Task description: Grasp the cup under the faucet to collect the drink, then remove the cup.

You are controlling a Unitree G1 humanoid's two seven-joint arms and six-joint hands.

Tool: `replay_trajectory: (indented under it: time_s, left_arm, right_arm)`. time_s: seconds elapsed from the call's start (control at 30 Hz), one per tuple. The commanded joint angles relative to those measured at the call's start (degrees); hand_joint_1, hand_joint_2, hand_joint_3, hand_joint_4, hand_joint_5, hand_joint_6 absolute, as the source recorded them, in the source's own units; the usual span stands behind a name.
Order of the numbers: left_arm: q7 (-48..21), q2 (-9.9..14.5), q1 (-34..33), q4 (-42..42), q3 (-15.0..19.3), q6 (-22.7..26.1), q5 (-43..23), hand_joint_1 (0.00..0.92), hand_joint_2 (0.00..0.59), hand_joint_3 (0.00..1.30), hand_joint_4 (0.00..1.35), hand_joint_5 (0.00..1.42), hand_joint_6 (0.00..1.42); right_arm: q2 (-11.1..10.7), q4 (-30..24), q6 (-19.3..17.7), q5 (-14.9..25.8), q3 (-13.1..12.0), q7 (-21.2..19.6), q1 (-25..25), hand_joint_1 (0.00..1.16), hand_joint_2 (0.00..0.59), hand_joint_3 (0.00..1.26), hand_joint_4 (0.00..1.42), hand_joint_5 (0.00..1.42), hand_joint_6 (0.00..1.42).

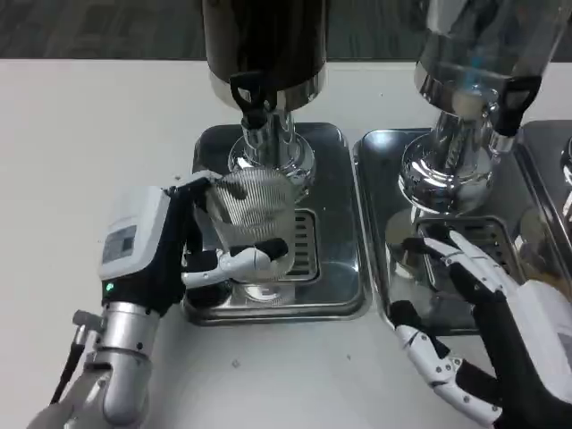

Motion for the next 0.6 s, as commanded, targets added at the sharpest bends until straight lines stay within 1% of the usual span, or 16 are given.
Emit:
replay_trajectory:
  time_s: [0.03,0.23,0.33,0.6]
  left_arm:
    - [1.7,-1.0,-2.4,1.4,-1.0,0.7,0.7,0.429,0.038,0.71,0.87,1.12,1.41]
    - [2.0,-1.7,-4.2,3.6,-1.9,2.5,0.6,0.430,0.037,0.69,0.84,1.11,1.42]
    - [1.7,-1.8,-4.9,4.4,-2.1,2.9,0.5,0.417,0.037,0.68,0.81,1.10,1.40]
    - [0.3,-2.3,-5.8,5.6,-2.7,4.7,0.5,0.349,0.069,0.60,0.69,0.98,1.24]
  right_arm:
    - [0.7,-1.5,-0.1,-0.4,-0.2,-1.2,1.3,0.31,0.383,0.25,0.11,0.12,0.18]
    - [1.3,-2.3,0.0,-0.9,-0.1,-1.5,2.4,0.30,0.378,0.25,0.11,0.12,0.18]
    - [1.6,-2.8,0.1,-1.2,0.0,-1.4,2.8,0.30,0.376,0.25,0.11,0.12,0.18]
    - [2.0,-3.5,0.0,-1.2,0.0,-1.0,3.7,0.30,0.369,0.26,0.11,0.12,0.18]
